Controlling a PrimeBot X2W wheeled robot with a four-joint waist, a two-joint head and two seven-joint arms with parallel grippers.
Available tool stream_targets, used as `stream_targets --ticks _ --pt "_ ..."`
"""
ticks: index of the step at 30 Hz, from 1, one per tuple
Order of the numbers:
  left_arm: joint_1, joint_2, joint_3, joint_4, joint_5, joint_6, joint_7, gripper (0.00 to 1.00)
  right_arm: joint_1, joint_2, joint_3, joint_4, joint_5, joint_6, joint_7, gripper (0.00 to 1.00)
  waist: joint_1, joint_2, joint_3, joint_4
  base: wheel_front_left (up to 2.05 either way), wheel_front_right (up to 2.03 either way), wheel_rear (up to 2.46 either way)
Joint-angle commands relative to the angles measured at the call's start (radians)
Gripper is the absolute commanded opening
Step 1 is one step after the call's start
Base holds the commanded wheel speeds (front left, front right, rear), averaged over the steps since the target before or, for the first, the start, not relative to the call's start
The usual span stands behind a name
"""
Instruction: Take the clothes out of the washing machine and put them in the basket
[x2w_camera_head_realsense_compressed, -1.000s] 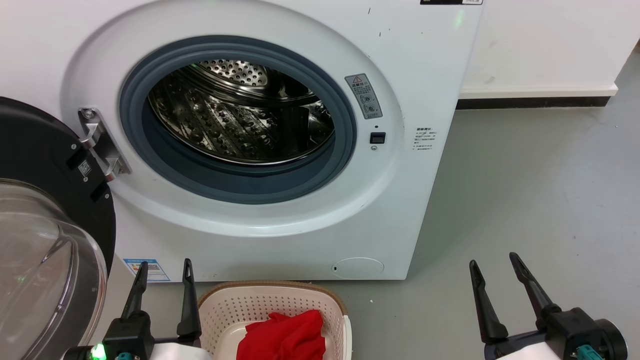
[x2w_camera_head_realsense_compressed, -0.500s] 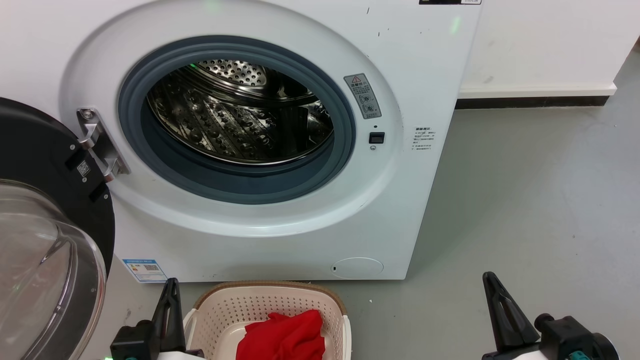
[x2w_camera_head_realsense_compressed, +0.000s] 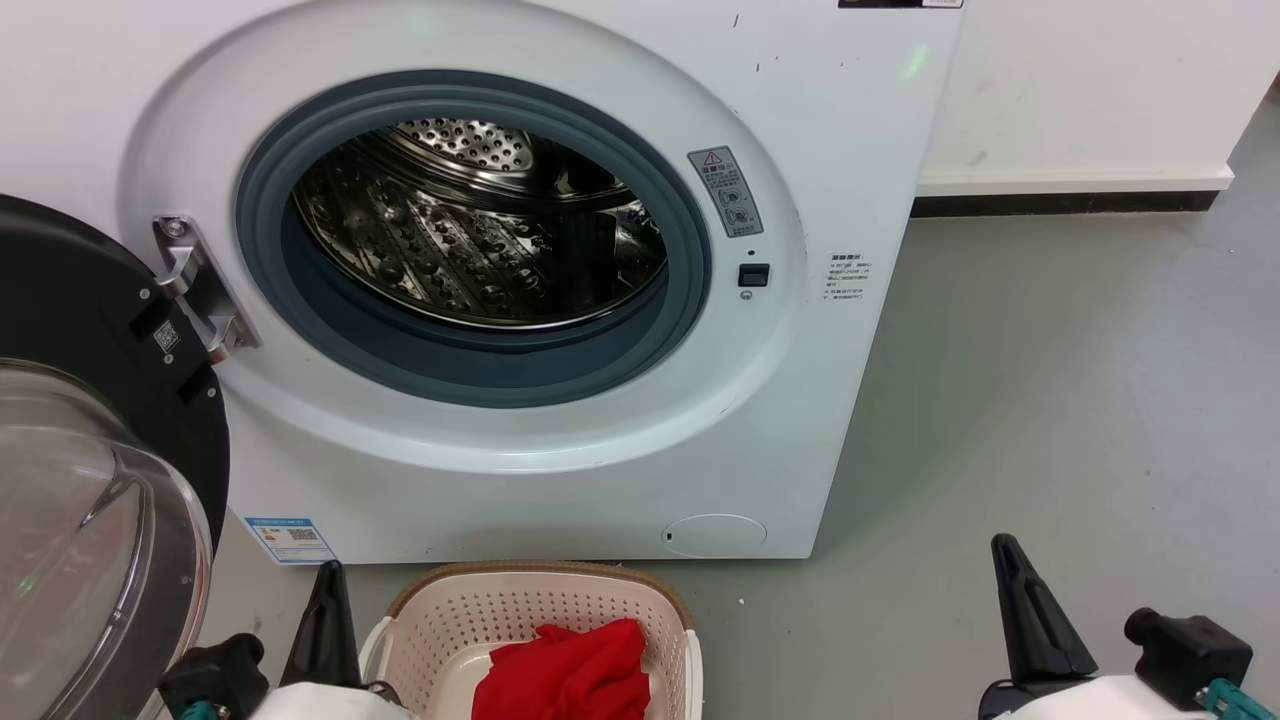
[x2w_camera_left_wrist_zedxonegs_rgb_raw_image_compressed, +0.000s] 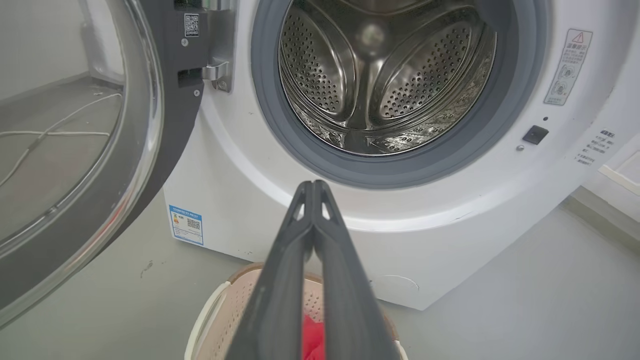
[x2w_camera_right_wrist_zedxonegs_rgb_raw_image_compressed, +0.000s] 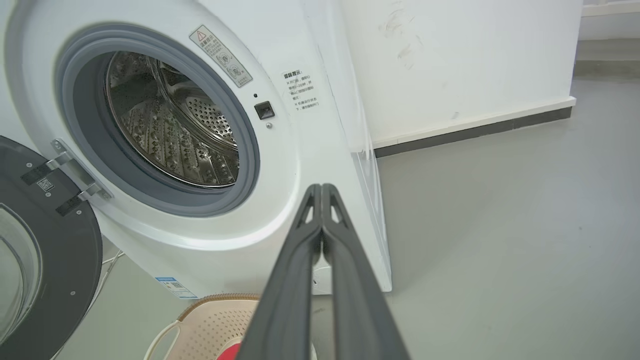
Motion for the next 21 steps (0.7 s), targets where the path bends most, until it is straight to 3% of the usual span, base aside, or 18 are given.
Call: stream_targets --ticks 1,21 --pt "-0.035 0.001 0.007 -0.009 -0.055 -0.007 0.01 0.0 -0.032 -0.009 -0.005 -0.006 0.06 0.0 0.007 0.0 0.0 0.0 0.0 0.0 0.0 0.0 0.0" --pt "-0.081 0.002 0.022 0.023 -0.389 -0.038 0.087 0.0 -0.085 -0.022 -0.026 0.029 0.41 0.0 0.073 0.0 0.0 0.0 0.002 0.002 0.0 0.0 0.0"
